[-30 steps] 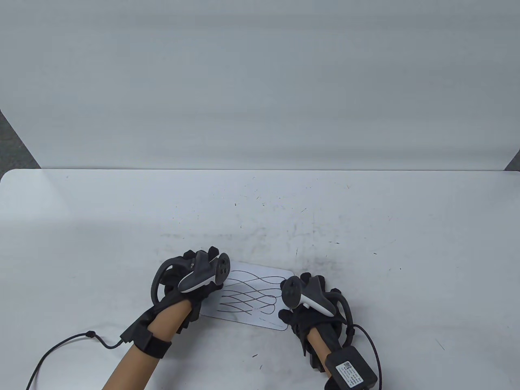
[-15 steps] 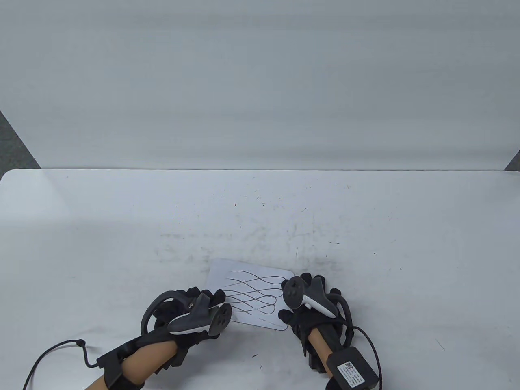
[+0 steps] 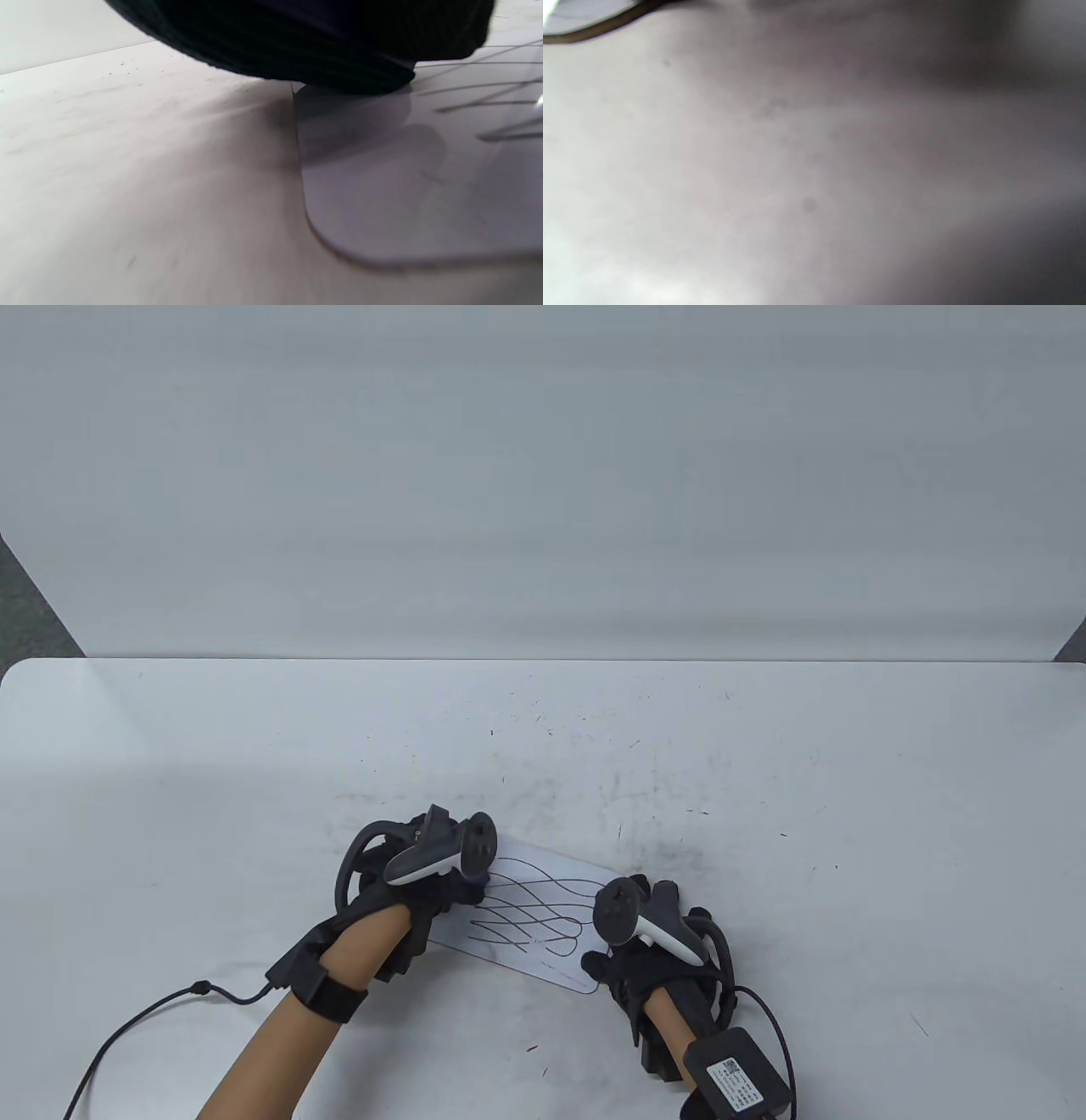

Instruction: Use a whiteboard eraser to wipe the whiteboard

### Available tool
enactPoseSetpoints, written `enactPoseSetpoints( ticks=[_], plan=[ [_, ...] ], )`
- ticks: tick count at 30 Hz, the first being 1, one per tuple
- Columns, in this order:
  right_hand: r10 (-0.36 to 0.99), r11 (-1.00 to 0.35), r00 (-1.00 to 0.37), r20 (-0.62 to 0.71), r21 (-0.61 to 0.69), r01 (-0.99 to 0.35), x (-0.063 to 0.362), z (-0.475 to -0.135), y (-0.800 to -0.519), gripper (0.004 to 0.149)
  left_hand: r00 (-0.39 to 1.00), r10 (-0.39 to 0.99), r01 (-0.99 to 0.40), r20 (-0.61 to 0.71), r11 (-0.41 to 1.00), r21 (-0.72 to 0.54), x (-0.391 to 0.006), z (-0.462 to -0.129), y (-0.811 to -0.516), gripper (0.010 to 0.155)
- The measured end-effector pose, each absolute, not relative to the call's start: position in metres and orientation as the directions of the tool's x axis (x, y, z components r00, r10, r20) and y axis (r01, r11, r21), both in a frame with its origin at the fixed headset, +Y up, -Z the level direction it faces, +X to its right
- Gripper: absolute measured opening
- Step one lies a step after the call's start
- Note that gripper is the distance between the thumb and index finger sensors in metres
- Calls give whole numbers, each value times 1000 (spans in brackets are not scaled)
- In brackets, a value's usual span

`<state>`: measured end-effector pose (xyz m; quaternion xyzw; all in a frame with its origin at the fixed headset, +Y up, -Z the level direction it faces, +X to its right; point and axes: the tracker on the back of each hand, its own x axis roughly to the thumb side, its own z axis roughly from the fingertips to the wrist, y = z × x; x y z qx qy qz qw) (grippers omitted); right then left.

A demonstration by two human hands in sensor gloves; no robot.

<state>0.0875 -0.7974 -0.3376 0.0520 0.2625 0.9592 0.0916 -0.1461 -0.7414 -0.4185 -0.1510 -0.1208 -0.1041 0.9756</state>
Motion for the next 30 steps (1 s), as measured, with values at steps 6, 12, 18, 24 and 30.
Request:
enactPoseSetpoints(
  ticks=[6, 12, 18, 24, 30],
  plan=[
    [210, -846, -976, 56, 511, -153, 88, -338, -798, 76, 949, -181, 242, 259, 943, -227, -139, -434, -745, 84],
    [223, -842, -973, 58, 514, -163, 90, -339, -799, 75, 904, -227, 304, 361, 938, -169, -154, -390, -746, 84],
    [215, -836, -975, 64, 528, -150, 91, -340, -798, 71, 891, -207, 287, 403, 946, -148, -171, -344, -747, 84],
    [194, -839, -978, 72, 529, -127, 89, -341, -797, 70, 867, -191, 293, 460, 942, -162, -175, -301, -747, 85],
    [199, -837, -977, 72, 532, -131, 89, -341, -797, 70, 854, -221, 326, 471, 933, -152, -169, -297, -745, 85]
  ],
)
